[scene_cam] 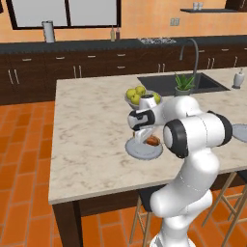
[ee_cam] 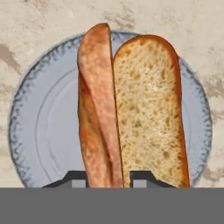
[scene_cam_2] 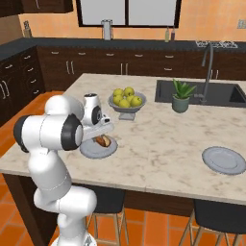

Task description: Place one bun and one sausage from the bowl on each plate.

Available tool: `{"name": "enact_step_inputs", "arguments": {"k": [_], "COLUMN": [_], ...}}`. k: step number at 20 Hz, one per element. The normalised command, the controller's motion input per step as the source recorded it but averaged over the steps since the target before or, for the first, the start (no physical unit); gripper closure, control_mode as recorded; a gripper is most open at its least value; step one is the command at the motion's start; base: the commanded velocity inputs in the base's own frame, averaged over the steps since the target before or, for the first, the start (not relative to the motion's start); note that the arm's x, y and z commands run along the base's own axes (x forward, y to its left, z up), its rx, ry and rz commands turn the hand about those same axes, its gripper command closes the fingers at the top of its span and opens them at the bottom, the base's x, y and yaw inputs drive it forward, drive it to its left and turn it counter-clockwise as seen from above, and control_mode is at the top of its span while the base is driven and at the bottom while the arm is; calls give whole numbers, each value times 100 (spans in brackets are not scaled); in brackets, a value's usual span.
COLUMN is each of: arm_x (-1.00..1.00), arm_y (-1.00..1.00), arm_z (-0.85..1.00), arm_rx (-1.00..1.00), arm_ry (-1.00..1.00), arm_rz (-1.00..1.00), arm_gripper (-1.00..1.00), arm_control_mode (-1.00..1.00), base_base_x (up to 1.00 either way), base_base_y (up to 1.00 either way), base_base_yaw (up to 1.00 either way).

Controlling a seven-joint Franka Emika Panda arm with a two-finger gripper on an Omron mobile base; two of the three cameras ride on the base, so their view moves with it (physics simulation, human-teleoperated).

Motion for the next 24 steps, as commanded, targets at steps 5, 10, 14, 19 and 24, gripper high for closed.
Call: {"name": "enact_step_inputs", "arguments": {"k": [5,10,14,19,24], "arm_x": [-6,0,0,-2,-4], "arm_y": [0,0,4,6,2], "arm_z": [-25,-8,-3,0,6], "arm_rx": [-7,-2,0,0,0], "arm_ry": [19,11,4,0,-4], "arm_rz": [3,2,0,1,0], "arm_gripper": [100,100,100,-100,-100], "arm_control_mode": [-100,-100,-100,-100,-100], "base_base_x": [0,0,0,0,0], "base_base_y": [0,0,0,0,0], "base_base_yaw": [0,0,0,0,0]}}
